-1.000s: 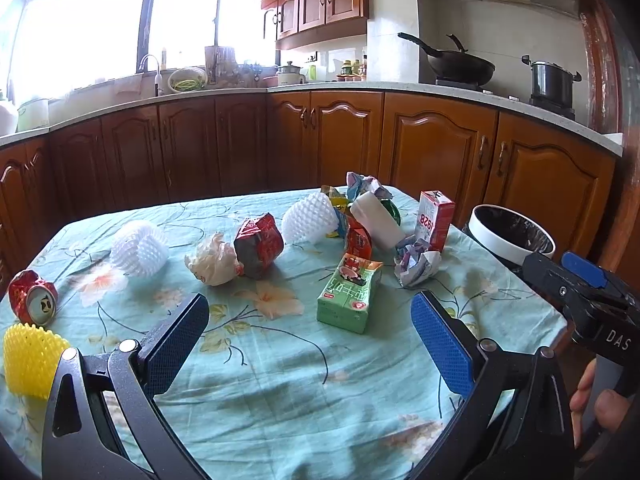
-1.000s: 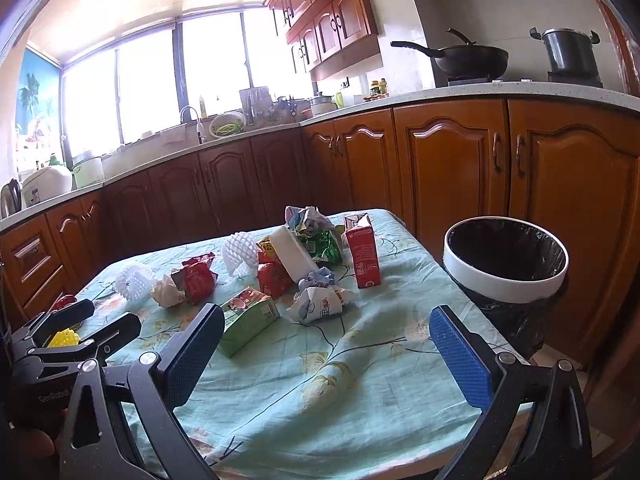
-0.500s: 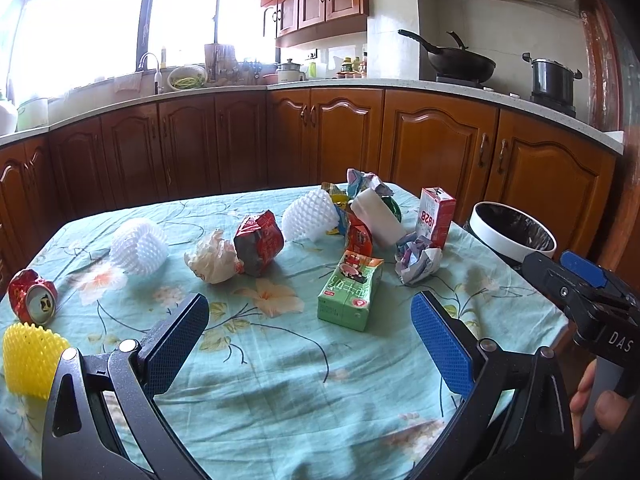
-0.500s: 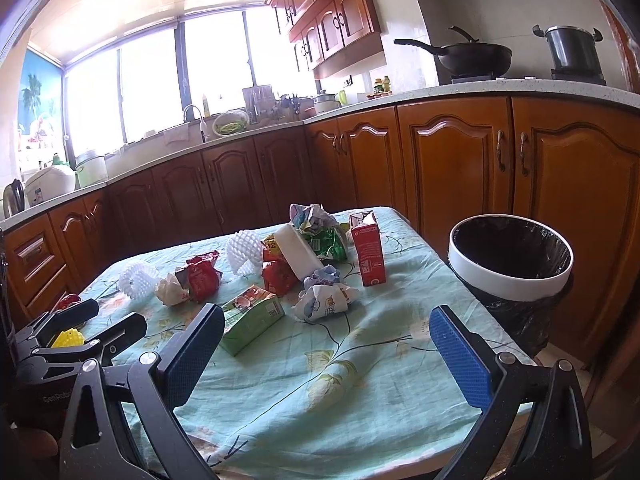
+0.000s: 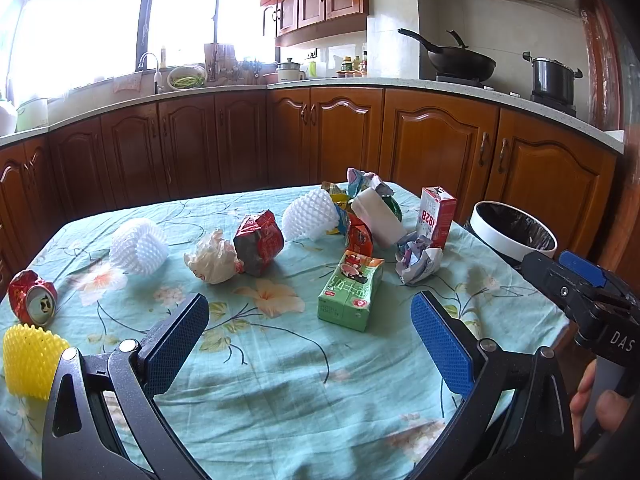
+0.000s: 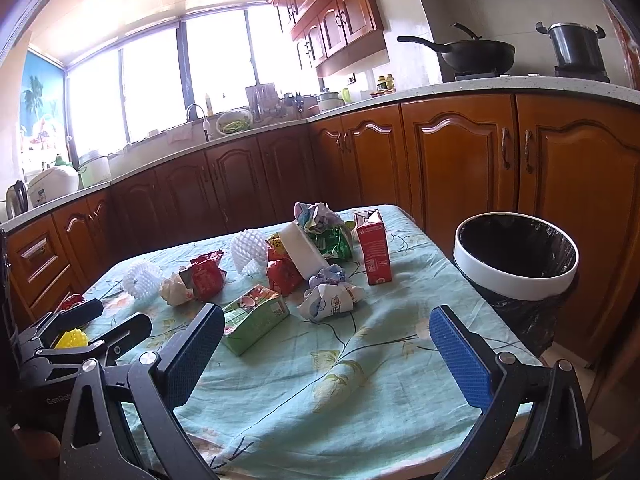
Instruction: Collect trash
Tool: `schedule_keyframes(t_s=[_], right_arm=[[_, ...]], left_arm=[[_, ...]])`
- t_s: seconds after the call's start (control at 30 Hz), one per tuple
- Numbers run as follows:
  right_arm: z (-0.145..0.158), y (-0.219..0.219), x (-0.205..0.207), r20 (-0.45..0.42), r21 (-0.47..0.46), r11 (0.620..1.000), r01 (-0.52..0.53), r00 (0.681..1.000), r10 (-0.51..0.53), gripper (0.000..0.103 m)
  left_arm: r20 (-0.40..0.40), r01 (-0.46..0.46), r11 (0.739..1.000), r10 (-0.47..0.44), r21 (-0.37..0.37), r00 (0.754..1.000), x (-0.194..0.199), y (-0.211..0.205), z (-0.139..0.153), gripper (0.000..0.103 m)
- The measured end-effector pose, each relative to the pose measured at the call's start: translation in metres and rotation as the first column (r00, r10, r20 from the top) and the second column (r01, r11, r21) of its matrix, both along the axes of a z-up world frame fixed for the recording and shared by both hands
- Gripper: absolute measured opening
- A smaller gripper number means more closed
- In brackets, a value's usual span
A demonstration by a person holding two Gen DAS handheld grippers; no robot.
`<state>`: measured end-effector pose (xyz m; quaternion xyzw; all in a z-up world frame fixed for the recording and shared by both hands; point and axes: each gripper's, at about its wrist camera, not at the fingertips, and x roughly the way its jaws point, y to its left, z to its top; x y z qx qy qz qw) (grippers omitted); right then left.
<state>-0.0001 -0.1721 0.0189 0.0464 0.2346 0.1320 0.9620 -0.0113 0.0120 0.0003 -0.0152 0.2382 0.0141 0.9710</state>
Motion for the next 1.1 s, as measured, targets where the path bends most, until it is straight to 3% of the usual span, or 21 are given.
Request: schedule_keyframes(t_s=[0.73,1.1], right_arm=[[-0.008,0.001,0.011,-0.040,0.025,1.000,-0.015,0.999,0.016,0.103],[-0.014,0.000,0.031,-0.110,0.079,0.996,-0.049,0.992,0.057,0.102]], left_arm=[[-0.019,0.005,1.000,-0.005,-0.010,1.000,0.007,0.002,-0.004,0.103],[-0.084,0.029,0.999,-0.032,-0.031,0.996,0.022,0.004,-0.011,0.101]])
